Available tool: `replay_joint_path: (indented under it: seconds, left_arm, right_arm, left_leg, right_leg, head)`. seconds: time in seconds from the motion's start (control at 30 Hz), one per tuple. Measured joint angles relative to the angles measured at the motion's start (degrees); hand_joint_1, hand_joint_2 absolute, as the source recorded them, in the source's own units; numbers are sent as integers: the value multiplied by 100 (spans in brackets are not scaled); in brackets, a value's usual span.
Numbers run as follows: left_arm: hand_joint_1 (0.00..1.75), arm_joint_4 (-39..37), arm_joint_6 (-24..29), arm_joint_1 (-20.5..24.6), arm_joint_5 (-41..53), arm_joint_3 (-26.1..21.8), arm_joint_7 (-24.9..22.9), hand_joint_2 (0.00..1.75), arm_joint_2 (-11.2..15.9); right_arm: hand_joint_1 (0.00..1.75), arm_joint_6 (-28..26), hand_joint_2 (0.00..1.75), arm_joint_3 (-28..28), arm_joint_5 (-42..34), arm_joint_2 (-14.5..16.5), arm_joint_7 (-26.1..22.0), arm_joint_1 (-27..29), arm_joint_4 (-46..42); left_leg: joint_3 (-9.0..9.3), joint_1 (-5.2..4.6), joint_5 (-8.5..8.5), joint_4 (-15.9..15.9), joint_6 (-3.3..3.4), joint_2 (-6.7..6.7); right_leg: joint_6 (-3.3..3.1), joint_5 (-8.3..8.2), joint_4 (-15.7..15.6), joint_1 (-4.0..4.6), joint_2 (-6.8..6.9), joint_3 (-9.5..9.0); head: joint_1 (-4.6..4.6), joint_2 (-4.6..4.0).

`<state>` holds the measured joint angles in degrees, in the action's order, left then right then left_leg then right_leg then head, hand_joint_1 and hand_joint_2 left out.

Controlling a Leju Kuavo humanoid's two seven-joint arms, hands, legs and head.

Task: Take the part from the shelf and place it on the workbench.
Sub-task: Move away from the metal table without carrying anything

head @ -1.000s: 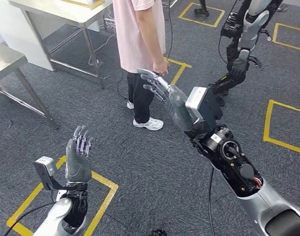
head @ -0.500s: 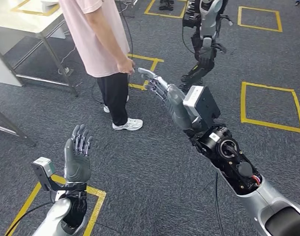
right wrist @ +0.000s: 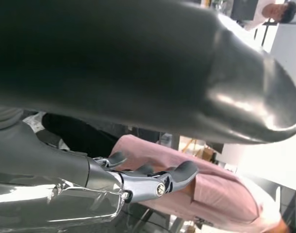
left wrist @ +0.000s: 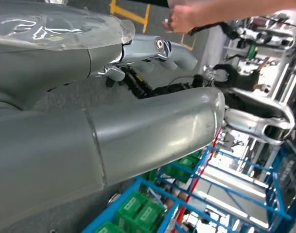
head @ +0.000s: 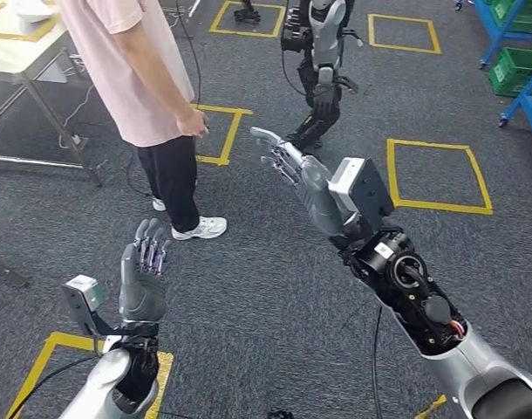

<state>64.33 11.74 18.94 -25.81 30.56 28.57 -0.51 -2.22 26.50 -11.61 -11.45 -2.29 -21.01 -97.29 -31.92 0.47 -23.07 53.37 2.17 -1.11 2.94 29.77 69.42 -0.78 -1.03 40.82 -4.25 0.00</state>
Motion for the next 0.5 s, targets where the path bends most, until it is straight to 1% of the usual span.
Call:
replay_joint_path:
  seconds: [0.03, 0.07, 0.1, 0.13, 0.17, 0.2, 0.23, 0.27, 0.3, 0.33, 0.37, 0.4, 0.43, 0.47, 0.5]
  left_arm:
    - [0, 0, 0, -6, 1, 0, -4, 0, 1]
    - [0, 0, 0, -9, 3, 0, -8, 0, 0]
    - [0, 0, 1, -9, 5, 0, -12, 0, -2]
    - [0, 0, 2, -8, 8, 0, -16, 0, -4]
    - [0, 0, 3, -3, 10, 0, -19, 0, -3]
    - [0, 0, 6, 1, 12, 0, -25, 0, -2]
    - [0, 0, 8, 5, 14, 0, -30, 0, -2]
    - [0, 0, 11, 7, 16, 0, -36, 0, -2]
    - [0, 0, 14, 9, 17, 0, -42, 0, -3]
    - [0, 1, 17, 11, 20, 0, -46, 0, -3]
    - [0, 2, 21, 12, 24, 0, -51, 0, -2]
    - [0, 3, 25, 13, 29, -1, -56, 0, -1]
    - [0, 4, 29, 9, 35, -1, -60, 0, 4]
    - [0, 4, 36, 0, 40, -1, -62, 0, 12]
    - [0, 4, 40, -12, 44, -1, -64, 0, 24]
  right_arm:
    - [0, -3, 0, -4, 0, 0, 3, 22, 0]
    - [0, -3, 0, -6, 0, 0, 5, 37, 0]
    - [0, -3, 0, -9, 0, 0, 6, 45, -1]
    - [0, -4, 0, -16, 1, 0, 6, 49, -3]
    - [0, -6, 0, -23, 3, 0, 6, 48, -7]
    - [0, -8, 0, -31, 6, 0, 8, 47, -14]
    - [0, -11, 0, -38, 9, 0, 10, 50, -21]
    - [0, -13, 0, -44, 11, 0, 14, 55, -26]
    - [0, -15, 0, -48, 11, 0, 18, 61, -31]
    - [0, -16, 0, -52, 11, 0, 20, 67, -35]
    - [0, -16, 0, -55, 11, 0, 20, 65, -42]
    - [0, -15, 0, -55, 11, 1, 20, 60, -48]
    - [0, -11, 0, -55, 12, 1, 20, 55, -53]
    - [0, -6, 0, -54, 14, 2, 21, 51, -53]
    - [0, 4, 0, -51, 18, 2, 23, 52, -50]
  left_leg:
    - [2, -1, -6, 2, -3, -58]
    - [8, -1, -14, 3, -12, -113]
    - [22, 1, -26, 6, -28, -168]
    - [41, 1, -43, 13, -51, -218]
    - [55, -14, -67, 28, -83, -265]
    - [64, -30, -86, 43, -113, -307]
    - [69, -49, -101, 55, -140, -348]
    - [69, -66, -110, 62, -165, -395]
    - [74, -64, -115, 61, -188, -448]
    - [77, -51, -140, 78, -217, -461]
    - [52, -36, -209, 159, -247, -401]
    - [-32, -21, -338, 361, -273, -287]
    - [-183, -9, -517, 692, -291, -139]
    - [-393, -7, -713, 1121, -300, -17]
    - [-615, -7, -868, 1542, -305, 49]
  right_leg:
    - [23, 59, 224, -17, 31, 108]
    - [40, 5, 220, -32, 53, 100]
    - [51, -149, -24, -44, 86, -31]
    - [54, -361, -446, -49, 174, -259]
    - [49, -526, -884, -33, 304, -491]
    - [21, -644, -1222, -17, 394, -663]
    - [-15, -693, -1417, 3, 454, -752]
    - [-55, -686, -1467, 21, 440, -760]
    - [-105, -697, -1466, 23, 361, -744]
    - [-145, -704, -1476, 20, 302, -744]
    - [-186, -718, -1487, 12, 244, -748]
    - [-227, -732, -1500, 5, 190, -754]
    - [-256, -741, -1508, -3, 139, -757]
    - [-277, -745, -1508, 0, 85, -749]
    - [-289, -747, -1507, 6, 23, -742]
  head:
    - [-11, 0]
    - [-25, 0]
    - [-43, 0]
    - [-60, 0]
    - [-80, 0]
    - [-89, 0]
    - [-78, 0]
    - [-56, 0]
    - [-27, 0]
    - [-3, 0]
    - [14, 0]
    - [33, 0]
    - [56, 0]
    - [80, 0]
    - [97, 0]
